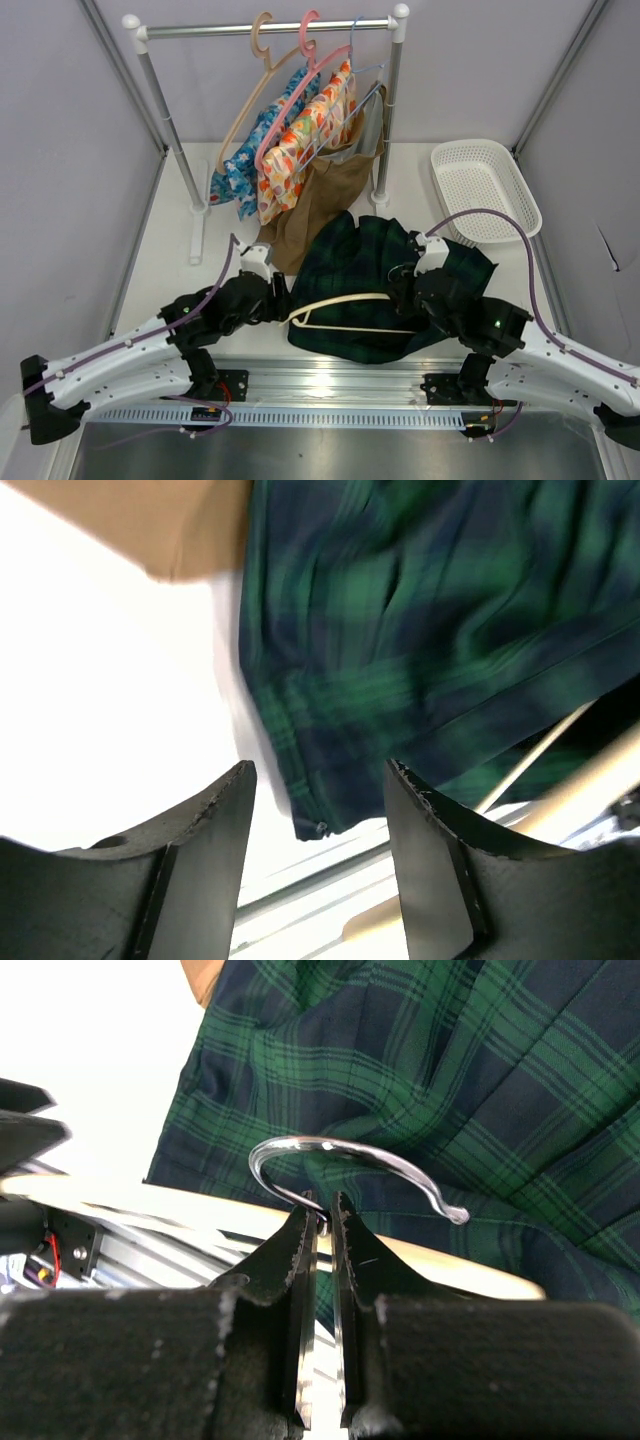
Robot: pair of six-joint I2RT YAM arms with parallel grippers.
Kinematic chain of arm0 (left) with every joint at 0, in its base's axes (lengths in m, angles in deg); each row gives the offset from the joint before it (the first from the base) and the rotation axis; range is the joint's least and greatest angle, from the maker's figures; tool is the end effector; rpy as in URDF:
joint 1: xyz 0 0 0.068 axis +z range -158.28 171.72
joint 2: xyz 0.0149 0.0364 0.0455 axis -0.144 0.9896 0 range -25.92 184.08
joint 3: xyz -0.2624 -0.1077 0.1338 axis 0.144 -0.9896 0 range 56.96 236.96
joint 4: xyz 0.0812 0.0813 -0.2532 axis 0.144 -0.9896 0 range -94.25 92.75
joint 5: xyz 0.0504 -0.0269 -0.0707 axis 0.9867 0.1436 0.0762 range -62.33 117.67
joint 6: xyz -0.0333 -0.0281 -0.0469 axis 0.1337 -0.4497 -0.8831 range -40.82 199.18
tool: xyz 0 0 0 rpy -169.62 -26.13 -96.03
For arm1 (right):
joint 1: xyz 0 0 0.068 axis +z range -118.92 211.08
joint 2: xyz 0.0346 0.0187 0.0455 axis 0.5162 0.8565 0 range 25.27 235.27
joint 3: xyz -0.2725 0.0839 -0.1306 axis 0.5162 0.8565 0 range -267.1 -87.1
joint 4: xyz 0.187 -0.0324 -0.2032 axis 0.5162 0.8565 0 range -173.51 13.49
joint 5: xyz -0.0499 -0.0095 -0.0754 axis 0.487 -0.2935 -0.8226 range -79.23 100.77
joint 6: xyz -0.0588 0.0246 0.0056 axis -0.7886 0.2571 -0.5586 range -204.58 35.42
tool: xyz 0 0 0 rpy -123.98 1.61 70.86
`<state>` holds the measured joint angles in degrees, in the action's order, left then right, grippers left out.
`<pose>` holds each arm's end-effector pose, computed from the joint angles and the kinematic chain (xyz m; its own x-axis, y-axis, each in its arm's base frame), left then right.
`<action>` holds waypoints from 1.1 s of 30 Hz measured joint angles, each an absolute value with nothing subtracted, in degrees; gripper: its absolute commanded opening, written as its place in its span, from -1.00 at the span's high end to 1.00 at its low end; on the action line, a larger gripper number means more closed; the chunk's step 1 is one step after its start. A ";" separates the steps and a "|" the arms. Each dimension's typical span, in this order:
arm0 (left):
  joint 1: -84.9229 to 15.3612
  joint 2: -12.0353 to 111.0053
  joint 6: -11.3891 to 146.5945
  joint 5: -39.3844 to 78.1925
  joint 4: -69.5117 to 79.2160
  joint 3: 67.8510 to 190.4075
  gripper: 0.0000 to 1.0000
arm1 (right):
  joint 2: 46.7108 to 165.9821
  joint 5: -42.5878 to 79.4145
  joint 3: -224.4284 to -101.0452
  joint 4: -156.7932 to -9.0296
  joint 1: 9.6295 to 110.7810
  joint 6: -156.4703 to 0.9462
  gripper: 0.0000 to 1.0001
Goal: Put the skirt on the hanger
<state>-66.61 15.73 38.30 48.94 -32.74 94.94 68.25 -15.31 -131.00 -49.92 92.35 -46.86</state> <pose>0.0944 -0.1187 0.2840 -0.6730 -0.0706 -0.7362 0.2709 0.9027 -0.3342 0.0949 0.1277 0.3224 -0.5783 0.0882 -0.8110 -0.3237 0.8878 0.3273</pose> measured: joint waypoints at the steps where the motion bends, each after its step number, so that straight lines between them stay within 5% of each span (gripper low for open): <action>1: -66.61 16.69 37.51 48.29 -32.76 94.28 -0.18 | 67.55 -15.34 -130.91 -49.66 92.38 -47.12 1.00; 33: -67.52 -3.27 34.71 36.07 -13.96 67.83 -0.21 | 64.97 -13.06 -131.09 -44.70 81.36 -43.52 1.00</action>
<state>-67.52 -3.27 34.71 36.07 -13.96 67.83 64.97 -13.06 -131.09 -44.70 81.36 -43.52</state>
